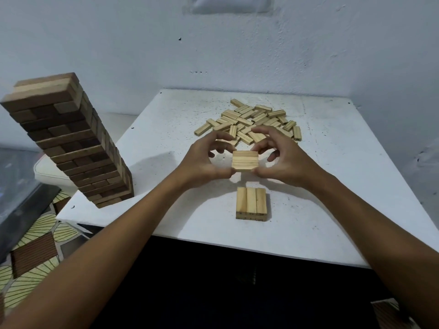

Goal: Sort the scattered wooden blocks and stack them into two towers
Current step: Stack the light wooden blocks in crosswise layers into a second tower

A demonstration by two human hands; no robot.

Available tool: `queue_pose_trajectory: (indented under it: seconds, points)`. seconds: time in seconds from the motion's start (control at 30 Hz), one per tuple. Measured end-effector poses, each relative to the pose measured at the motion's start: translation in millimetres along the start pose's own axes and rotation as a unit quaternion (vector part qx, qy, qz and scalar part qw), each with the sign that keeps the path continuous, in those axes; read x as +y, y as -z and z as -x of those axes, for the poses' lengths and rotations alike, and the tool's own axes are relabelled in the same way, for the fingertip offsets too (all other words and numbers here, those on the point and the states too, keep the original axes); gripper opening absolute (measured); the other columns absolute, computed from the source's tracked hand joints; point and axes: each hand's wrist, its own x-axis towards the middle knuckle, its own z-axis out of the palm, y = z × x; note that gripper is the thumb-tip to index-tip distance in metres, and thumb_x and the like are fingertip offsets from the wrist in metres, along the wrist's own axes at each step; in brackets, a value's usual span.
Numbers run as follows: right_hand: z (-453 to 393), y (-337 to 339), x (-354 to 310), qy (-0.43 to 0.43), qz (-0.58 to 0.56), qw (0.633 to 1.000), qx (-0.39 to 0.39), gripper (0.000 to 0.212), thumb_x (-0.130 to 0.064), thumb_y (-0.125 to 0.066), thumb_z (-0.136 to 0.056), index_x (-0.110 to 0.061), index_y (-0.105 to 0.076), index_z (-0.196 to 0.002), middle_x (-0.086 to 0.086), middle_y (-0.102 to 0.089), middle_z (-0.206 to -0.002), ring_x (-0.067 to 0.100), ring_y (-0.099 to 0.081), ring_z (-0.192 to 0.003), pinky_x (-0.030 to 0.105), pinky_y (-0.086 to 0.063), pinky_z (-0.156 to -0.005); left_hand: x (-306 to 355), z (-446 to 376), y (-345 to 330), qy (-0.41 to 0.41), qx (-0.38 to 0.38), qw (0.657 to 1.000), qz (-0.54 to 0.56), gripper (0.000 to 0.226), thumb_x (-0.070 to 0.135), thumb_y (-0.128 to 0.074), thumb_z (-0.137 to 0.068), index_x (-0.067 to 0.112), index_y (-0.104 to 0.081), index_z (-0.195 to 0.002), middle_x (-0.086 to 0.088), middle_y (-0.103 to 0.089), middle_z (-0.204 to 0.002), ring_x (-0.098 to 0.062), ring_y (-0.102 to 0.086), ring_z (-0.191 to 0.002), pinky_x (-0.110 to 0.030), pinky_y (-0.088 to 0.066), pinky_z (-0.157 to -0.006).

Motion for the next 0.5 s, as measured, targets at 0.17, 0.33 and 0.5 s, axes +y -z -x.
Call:
queue_pose_trajectory:
  seconds: [0.17, 0.33, 0.5]
  points:
    - [33.3, -3.3, -11.3, 0.004, -0.017, 1.000, -0.010, 0.079, -0.028, -0.079, -0.062, -0.033, -0.044, -0.132, -0.010, -0.064, -0.101, 0.009, -0.058, -0.103, 0.033, -0.048, -0.080, 5.6, 28.9, -5.0, -0.012, -0.010, 0.999, 0.028, 0.062, 0.026, -0.082, -0.058, 0.025, -0.056, -0.114, 0.013, -0.070, -0.102, -0.008, -0.061, -0.100, -0.029, -0.048, -0.085]
    - [55.6, -9.1, -10.9, 0.000, -0.027, 1.000, -0.008, 0.076, -0.023, -0.079, -0.064, -0.039, -0.044, -0.129, -0.010, -0.064, -0.101, 0.010, -0.057, -0.104, 0.037, -0.047, -0.082, 5.5, 47.1, -13.8, -0.014, -0.018, 0.999, 0.048, 0.060, 0.025, -0.080, -0.058, 0.024, -0.056, -0.113, 0.010, -0.070, -0.102, -0.011, -0.062, -0.101, -0.031, -0.049, -0.089]
    - [66.4, -13.2, -9.2, -0.006, -0.033, 0.999, -0.010, 0.075, -0.023, -0.079, -0.063, -0.040, -0.044, -0.127, -0.009, -0.064, -0.102, 0.008, -0.057, -0.102, 0.022, -0.045, -0.079, 5.3, 56.3, -19.9, -0.011, -0.022, 0.998, 0.057, 0.062, 0.031, -0.078, -0.055, 0.023, -0.056, -0.113, 0.009, -0.071, -0.103, -0.013, -0.063, -0.104, -0.033, -0.049, -0.096]
